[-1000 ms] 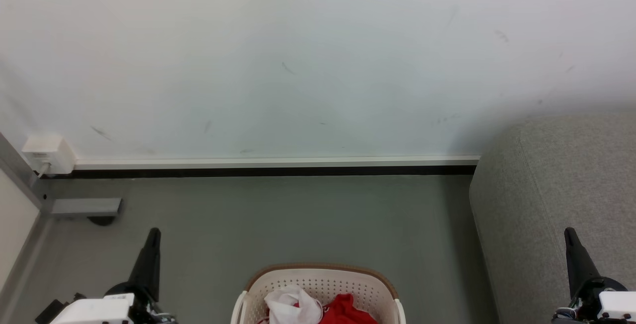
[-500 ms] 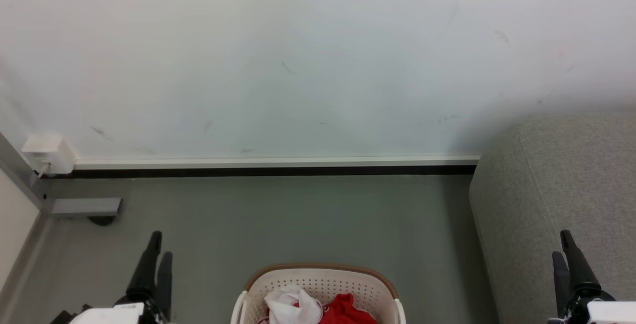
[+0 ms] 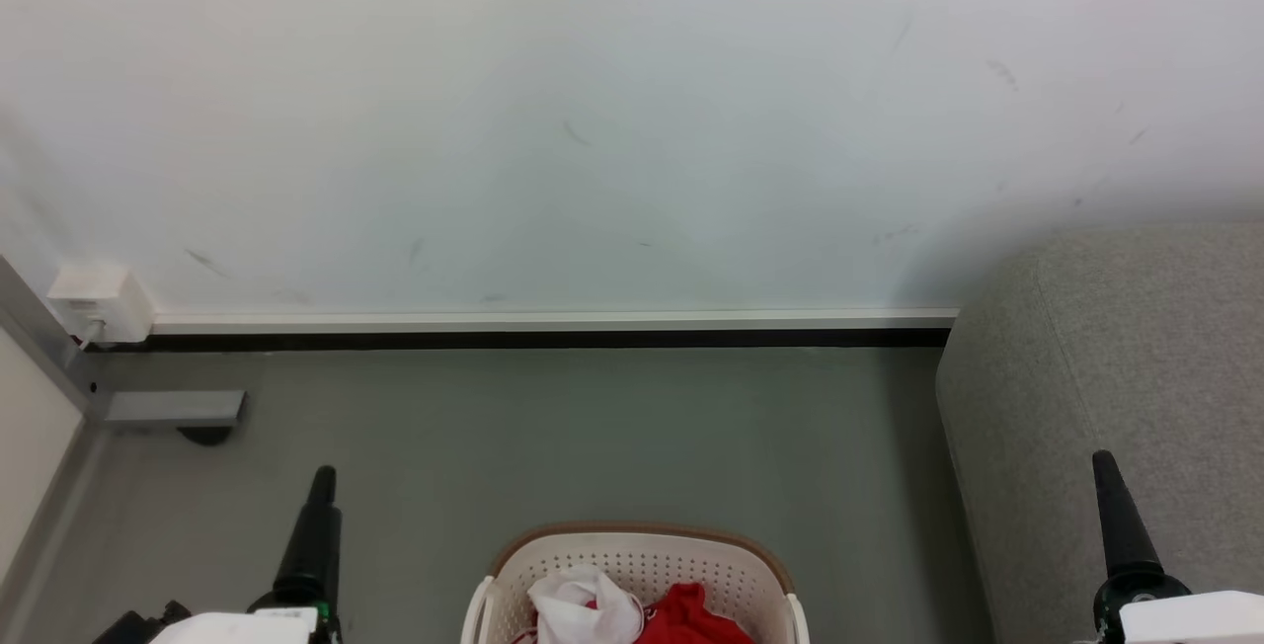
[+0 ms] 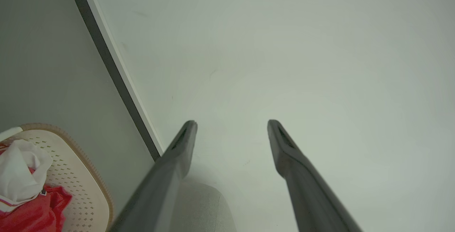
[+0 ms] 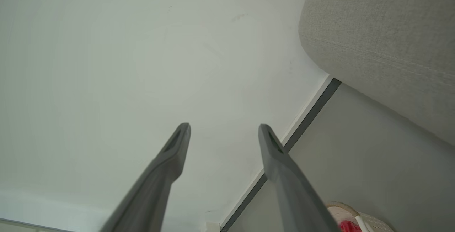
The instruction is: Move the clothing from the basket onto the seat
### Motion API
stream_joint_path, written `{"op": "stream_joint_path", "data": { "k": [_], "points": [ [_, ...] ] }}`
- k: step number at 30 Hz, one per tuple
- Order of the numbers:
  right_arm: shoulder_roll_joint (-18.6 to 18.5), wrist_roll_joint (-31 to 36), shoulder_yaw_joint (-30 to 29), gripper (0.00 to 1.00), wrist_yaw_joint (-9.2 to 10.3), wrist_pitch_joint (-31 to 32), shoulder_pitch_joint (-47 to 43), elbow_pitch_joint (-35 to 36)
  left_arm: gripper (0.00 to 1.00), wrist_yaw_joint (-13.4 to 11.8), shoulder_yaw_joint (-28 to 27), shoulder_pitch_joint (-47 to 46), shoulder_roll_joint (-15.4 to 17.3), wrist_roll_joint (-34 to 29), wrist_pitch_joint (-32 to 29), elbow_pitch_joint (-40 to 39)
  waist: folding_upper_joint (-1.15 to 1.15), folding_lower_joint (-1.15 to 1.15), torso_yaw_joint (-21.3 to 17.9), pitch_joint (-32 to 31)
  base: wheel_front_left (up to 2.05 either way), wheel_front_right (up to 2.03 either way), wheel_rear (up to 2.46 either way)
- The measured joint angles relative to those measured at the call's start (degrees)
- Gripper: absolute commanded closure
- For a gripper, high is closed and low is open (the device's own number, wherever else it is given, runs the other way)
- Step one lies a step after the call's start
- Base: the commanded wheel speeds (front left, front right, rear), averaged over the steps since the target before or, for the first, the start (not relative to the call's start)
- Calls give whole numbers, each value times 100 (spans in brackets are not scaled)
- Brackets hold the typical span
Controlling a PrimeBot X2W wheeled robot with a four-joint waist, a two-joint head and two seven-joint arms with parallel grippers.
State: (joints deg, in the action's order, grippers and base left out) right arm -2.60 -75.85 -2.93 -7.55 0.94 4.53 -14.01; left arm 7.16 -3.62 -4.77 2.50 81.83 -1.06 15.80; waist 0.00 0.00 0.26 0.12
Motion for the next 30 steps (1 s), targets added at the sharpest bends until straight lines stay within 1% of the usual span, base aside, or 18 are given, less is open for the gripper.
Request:
{"op": "stream_joint_path", "data": {
  "k": [7,19,30],
  "points": [
    [-52,1042,164,0,0,-156,-5,154,0,-59,49,24,0,-716,174,-63,0,0,19,6,0,0,0],
    [-113,2726,379,0,0,-407,-113,314,0,-147,179,86,1,-2251,423,-147,0,0,33,-1,0,0,0],
    [-110,3864,417,0,0,-613,-124,294,0,-166,270,120,4,-3786,621,-348,0,0,48,-6,0,0,0]
  ]
}}
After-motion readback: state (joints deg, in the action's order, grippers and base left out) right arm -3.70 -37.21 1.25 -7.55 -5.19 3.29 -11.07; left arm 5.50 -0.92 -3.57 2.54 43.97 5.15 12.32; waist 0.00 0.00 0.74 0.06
